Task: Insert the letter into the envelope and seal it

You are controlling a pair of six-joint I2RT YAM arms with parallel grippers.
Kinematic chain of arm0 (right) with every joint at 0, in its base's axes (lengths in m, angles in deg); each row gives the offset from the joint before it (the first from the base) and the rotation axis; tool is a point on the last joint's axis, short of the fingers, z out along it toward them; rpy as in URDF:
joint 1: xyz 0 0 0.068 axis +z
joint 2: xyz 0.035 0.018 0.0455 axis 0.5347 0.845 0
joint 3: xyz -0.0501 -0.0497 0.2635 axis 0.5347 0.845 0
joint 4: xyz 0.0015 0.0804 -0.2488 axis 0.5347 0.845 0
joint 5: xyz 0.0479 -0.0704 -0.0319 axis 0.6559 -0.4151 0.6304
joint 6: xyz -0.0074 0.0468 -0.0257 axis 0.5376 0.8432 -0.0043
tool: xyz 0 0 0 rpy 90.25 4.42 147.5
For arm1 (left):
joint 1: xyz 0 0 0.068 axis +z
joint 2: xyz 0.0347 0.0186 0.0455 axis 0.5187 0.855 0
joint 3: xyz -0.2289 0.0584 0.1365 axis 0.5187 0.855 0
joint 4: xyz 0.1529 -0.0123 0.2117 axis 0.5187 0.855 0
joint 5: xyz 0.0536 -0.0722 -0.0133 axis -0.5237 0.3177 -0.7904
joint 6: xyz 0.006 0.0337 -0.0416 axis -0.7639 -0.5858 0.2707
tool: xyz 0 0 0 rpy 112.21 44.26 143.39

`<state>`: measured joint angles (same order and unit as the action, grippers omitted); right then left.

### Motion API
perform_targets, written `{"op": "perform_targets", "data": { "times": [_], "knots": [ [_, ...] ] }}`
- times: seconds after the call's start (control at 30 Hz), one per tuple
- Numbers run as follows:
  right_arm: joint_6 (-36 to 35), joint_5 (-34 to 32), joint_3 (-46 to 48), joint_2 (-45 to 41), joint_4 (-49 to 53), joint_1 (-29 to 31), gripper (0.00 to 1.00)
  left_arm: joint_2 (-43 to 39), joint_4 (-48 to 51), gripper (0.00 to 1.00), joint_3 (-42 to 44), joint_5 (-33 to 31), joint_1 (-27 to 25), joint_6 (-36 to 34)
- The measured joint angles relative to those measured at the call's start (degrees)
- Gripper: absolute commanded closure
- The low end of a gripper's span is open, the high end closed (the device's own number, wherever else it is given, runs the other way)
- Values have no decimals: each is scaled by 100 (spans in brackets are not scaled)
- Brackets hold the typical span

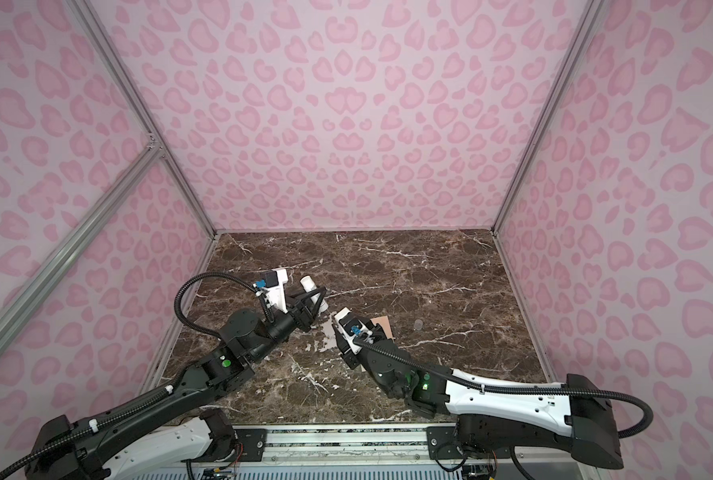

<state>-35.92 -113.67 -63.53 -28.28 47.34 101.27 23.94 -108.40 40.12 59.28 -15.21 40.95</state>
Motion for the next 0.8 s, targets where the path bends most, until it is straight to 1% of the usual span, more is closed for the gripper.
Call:
{"op": "perform_targets", "data": {
  "times": [0.13,0.23,0.3,0.4,0.53,0.6,0.8],
  "knots": [
    [411,1620,376,-542,92,-879,54,68,31,96,-22,540,203,-63],
    [745,2776,564,-796,13,-1462,54,260,-72,96,-120,1268,317,-81],
    [935,3536,627,-890,-72,-1770,53,433,-229,96,-195,1886,323,-79],
    [1150,4376,643,-894,-219,-2063,51,671,-581,96,-229,2662,330,-39],
    [1270,5139,621,-813,-319,-2192,50,887,-931,96,-256,3311,337,109],
    [1303,5399,605,-761,-348,-2243,50,929,-1038,96,-275,3484,337,136],
    [1438,5766,592,-616,-487,-2330,50,1003,-1226,96,-308,3777,295,225]
  ]
}}
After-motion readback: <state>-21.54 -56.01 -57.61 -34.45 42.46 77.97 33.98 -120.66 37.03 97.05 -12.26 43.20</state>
